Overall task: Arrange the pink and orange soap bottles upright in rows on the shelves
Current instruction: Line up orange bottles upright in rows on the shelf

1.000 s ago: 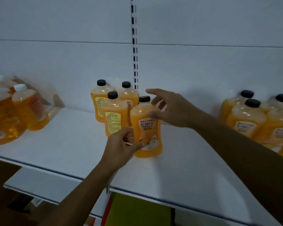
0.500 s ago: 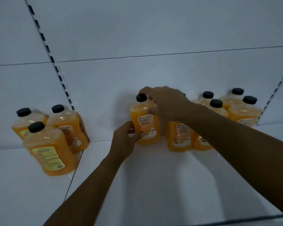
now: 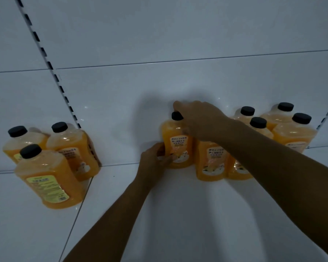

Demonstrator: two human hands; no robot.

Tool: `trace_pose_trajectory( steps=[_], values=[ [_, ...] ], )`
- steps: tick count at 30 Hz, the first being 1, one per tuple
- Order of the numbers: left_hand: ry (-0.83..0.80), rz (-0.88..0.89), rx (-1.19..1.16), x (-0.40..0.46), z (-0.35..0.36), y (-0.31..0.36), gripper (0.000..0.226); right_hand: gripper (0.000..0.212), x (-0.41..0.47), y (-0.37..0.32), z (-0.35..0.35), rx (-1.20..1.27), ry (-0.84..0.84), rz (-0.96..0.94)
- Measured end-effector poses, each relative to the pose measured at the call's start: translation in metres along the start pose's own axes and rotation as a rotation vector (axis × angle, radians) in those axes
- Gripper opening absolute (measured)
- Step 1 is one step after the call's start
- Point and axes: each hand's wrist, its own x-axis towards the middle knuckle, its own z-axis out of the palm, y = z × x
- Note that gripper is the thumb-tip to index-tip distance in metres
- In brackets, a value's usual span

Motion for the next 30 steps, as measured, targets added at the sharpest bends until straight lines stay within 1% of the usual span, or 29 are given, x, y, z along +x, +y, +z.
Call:
trace_pose_trajectory(
  steps=[6,10,12,14,15,16,17,18,19,20,21,23,24,27,28,30],
  values=[
    [0.004,0.008,0.033,-0.003,0.002,-0.001,0.034,0.048,-0.003,-0.003,-0.003,-0.029,-0.01,-0.003],
    [-0.053,0.011,0.117,-0.008,-0.003,0.006,0.041,0.047,-0.007,-0.009,-0.006,-0.112,-0.022,0.05],
    [-0.081,-0.01,0.209,-0.019,-0.011,0.006,0.051,0.05,-0.01,-0.014,-0.008,-0.219,-0.042,0.084],
    [-0.023,-0.106,0.253,-0.037,-0.025,0.006,0.064,0.052,-0.01,-0.024,-0.008,-0.386,0.042,0.067],
    [0.032,-0.133,0.241,-0.048,-0.036,0.005,0.062,0.053,-0.008,-0.033,-0.006,-0.426,0.11,0.036],
    [0.08,-0.132,0.236,-0.059,-0.047,0.006,0.054,0.054,-0.006,-0.045,-0.004,-0.415,0.16,-0.006],
    [0.115,-0.12,0.25,-0.071,-0.06,0.007,0.044,0.056,-0.004,-0.061,0.0,-0.346,0.177,-0.057],
    [0.148,-0.095,0.26,-0.084,-0.074,0.009,0.032,0.058,-0.001,-0.079,0.006,-0.227,0.171,-0.109],
    [0.182,-0.065,0.261,-0.097,-0.089,0.008,0.023,0.059,0.002,-0.099,0.013,-0.066,0.153,-0.152],
    [0.225,-0.04,0.257,-0.11,-0.103,0.005,0.018,0.059,0.005,-0.12,0.021,0.108,0.121,-0.179],
    [0.278,-0.051,0.264,-0.124,-0.118,0.0,0.021,0.06,0.008,-0.14,0.028,0.268,0.091,-0.202],
    [0.402,-0.143,0.29,-0.149,-0.145,-0.012,0.029,0.062,0.015,-0.174,0.041,0.505,0.041,-0.252],
    [0.463,-0.181,0.308,-0.16,-0.158,-0.017,0.03,0.062,0.018,-0.188,0.046,0.598,0.028,-0.27],
    [0.63,-0.243,0.325,-0.176,-0.191,-0.028,0.021,0.064,0.025,-0.216,0.053,0.788,0.003,-0.269],
    [0.655,-0.276,0.323,-0.176,-0.198,-0.031,0.026,0.064,0.027,-0.222,0.054,0.834,-0.009,-0.257],
    [0.633,-0.345,0.286,-0.171,-0.203,-0.035,0.046,0.062,0.03,-0.23,0.058,0.884,-0.022,-0.236]
  ],
)
